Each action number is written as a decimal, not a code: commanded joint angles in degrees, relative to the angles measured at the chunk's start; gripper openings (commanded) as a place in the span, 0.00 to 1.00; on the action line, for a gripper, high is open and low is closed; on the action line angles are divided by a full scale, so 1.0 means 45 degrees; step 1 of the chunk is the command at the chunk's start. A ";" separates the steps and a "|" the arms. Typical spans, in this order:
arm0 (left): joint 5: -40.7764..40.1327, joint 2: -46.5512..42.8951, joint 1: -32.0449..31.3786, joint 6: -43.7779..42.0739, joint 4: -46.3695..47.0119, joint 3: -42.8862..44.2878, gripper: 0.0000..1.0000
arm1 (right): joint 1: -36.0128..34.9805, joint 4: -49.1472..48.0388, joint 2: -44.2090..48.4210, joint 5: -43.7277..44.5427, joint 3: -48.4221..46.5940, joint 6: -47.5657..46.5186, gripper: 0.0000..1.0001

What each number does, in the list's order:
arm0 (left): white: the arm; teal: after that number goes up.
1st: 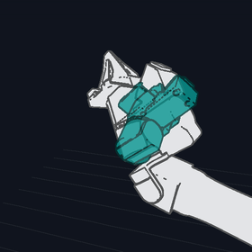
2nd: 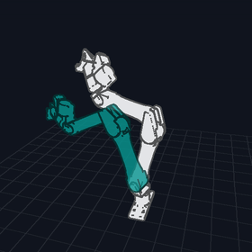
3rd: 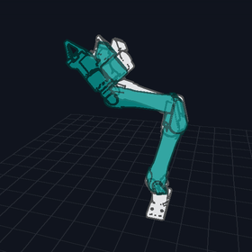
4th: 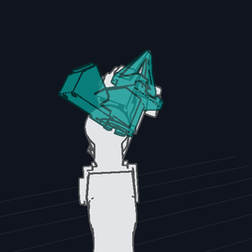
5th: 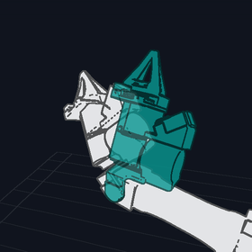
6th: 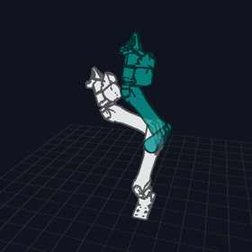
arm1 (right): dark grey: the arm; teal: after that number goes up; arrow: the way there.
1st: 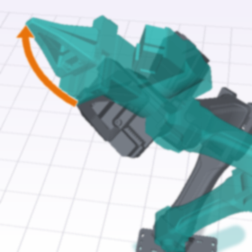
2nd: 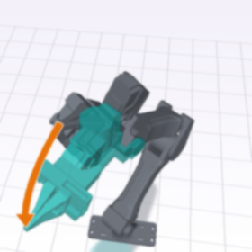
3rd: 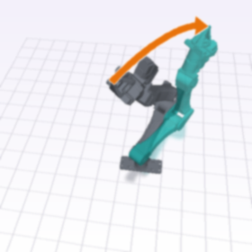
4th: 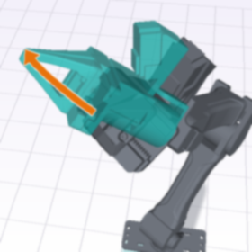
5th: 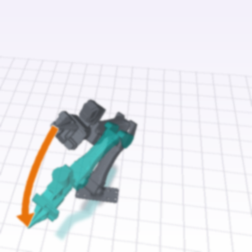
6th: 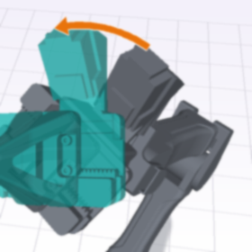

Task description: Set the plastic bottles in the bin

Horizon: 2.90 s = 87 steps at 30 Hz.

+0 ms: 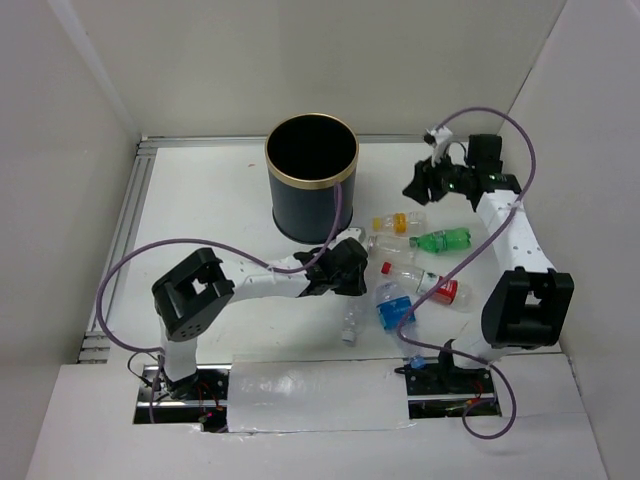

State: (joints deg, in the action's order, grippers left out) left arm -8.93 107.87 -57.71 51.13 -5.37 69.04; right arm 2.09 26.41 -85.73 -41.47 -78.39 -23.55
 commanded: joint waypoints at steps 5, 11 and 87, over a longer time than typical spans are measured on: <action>-0.0594 -0.2757 -0.0495 -0.2141 -0.1482 -0.0206 0.09 | 0.1898 0.3796 0.0925 -0.1135 0.3237 -0.4877 0.67; -0.1704 -0.4830 -0.0106 -0.4444 -0.2478 0.3207 0.11 | 0.2057 0.4699 0.1161 -0.1818 0.4704 -0.8614 0.89; 0.3858 0.1982 -0.0261 0.5590 -0.1834 0.2352 0.99 | -0.2382 0.0302 0.0742 0.1249 -0.2217 -0.2110 1.00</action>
State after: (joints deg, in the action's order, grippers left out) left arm 6.57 113.80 -58.15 75.33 -9.54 75.88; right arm -13.15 28.58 -91.66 -35.16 -95.92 -35.42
